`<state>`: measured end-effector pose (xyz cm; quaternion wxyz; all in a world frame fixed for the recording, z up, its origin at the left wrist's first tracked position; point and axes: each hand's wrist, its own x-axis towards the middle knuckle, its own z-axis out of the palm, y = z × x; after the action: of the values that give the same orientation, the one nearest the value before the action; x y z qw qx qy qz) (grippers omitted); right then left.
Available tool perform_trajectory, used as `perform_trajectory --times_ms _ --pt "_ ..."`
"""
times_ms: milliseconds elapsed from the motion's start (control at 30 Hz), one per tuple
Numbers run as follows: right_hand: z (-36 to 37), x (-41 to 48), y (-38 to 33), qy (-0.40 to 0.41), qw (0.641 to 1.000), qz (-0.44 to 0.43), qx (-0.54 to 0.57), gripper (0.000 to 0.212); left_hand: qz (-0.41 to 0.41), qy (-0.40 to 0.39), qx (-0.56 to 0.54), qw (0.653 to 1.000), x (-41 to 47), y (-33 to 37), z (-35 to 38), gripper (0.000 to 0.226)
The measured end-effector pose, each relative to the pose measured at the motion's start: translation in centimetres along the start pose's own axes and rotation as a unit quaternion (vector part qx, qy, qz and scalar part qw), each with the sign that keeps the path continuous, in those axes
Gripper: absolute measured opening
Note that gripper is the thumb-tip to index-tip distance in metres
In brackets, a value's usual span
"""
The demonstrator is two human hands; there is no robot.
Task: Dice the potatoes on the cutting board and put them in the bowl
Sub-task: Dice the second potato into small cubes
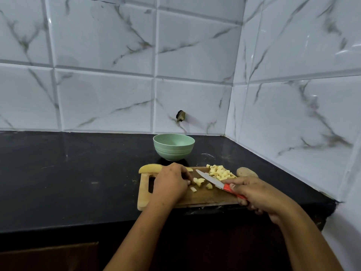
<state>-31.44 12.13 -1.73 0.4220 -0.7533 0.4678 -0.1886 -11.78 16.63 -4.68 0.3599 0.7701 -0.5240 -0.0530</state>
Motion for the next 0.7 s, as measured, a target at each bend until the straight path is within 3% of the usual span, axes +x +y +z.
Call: perform_trajectory --times_ms 133,333,467,700 --pt "0.8 -0.5 -0.2 0.04 0.998 -0.045 -0.022 0.029 -0.015 0.066 -0.095 0.993 0.0 -0.7 -0.2 0.019" --pt "4.5 -1.9 -0.3 0.06 0.971 -0.143 -0.182 0.032 -0.033 0.13 -0.138 0.981 -0.6 -0.8 -0.2 0.032" --pt "4.6 -1.7 0.0 0.117 0.948 -0.132 -0.265 0.034 -0.048 0.14 -0.125 0.981 -0.8 -0.8 -0.3 0.033" --pt "2.0 -1.5 0.8 0.209 0.939 -0.089 -0.259 0.038 -0.042 0.125 -0.077 0.988 -1.1 -0.5 0.1 0.024"
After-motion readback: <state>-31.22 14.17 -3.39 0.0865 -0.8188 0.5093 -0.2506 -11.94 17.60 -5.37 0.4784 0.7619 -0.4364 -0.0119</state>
